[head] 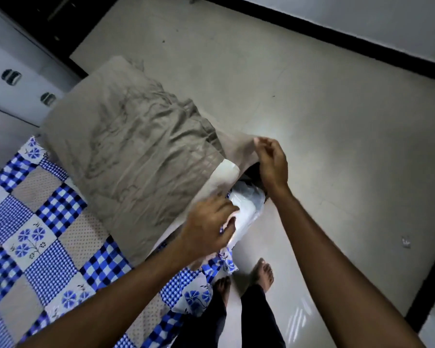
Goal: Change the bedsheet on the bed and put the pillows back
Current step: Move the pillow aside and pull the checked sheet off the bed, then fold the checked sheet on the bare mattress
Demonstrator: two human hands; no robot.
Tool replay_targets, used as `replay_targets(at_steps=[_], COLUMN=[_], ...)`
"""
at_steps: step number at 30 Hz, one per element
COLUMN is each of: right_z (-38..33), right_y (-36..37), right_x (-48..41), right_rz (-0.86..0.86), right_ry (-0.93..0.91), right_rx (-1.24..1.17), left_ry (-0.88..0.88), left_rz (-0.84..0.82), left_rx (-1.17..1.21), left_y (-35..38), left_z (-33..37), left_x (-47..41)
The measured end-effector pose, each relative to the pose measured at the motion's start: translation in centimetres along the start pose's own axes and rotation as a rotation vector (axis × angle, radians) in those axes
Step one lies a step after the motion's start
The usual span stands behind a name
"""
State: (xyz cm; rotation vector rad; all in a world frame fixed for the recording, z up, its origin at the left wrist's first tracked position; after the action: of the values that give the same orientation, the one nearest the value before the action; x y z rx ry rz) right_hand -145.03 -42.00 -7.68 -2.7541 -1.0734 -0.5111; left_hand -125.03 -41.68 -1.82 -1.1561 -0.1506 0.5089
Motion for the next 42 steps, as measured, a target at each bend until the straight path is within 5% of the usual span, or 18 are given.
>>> replay_targets(at_steps=[3,8,10,12,16,20,29,34,42], right_z=[-5.2,-3.2,-0.6,0.6,1.7,0.7,-2.8,-4.5,-2.2], right_y=[4.2,11.9,13.7,14.1,14.3,15.0,16.8,22.7,39.2], right_x=[-3.7,-7.8,-8.7,-9.4,-11.4,-10.8,-5.0,3.6,21.6], right_rz=[-0.200,-0.642,-0.749,-0.764,-0.761,-0.806,-0.808,-0.858,-1.091], right_ry=[-0.141,0.101,0.134,0.146,0.196,0.231,0.175,0.148,0.120], right_rx=[0.239,0.420,0.414,0.396,0.528,0.520,0.427,0.323,0.252], left_ry=[-0.244,-0.988,-1.415,-1.661,-1.523,-1.385,-1.455,-1.526,-1.645], left_rz=[0.392,0.528,0.570,0.594,0.521,0.564,0.459,0.638,0.924], left_rx=[-0.034,-0.117,0.186,0.582,1.426,1.647,1.657,1.346,1.212], left_y=[-6.9,-11.3,-10.2,-8.2,-5.0,-4.0,-5.7,-13.6,-25.8], left_z=[-2.8,-14.7,-19.5,-22.9,-22.7,-21.5,-22.0,-24.5,-23.4], left_x=[-0.6,5.5,11.0,15.5,15.7,13.4,17.3,25.2,47.1])
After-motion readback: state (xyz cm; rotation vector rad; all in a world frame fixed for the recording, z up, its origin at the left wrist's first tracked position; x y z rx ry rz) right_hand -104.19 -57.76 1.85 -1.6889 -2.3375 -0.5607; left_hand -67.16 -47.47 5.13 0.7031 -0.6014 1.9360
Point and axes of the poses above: each hand's wrist, its own x-axis away from the middle knuckle, its own y-axis out of the palm, z = x × y, the point moved 4 cm from there along -x, towards the middle knuckle, and after that the axes turned 2 degrees about -x, right-handed, at the moved point
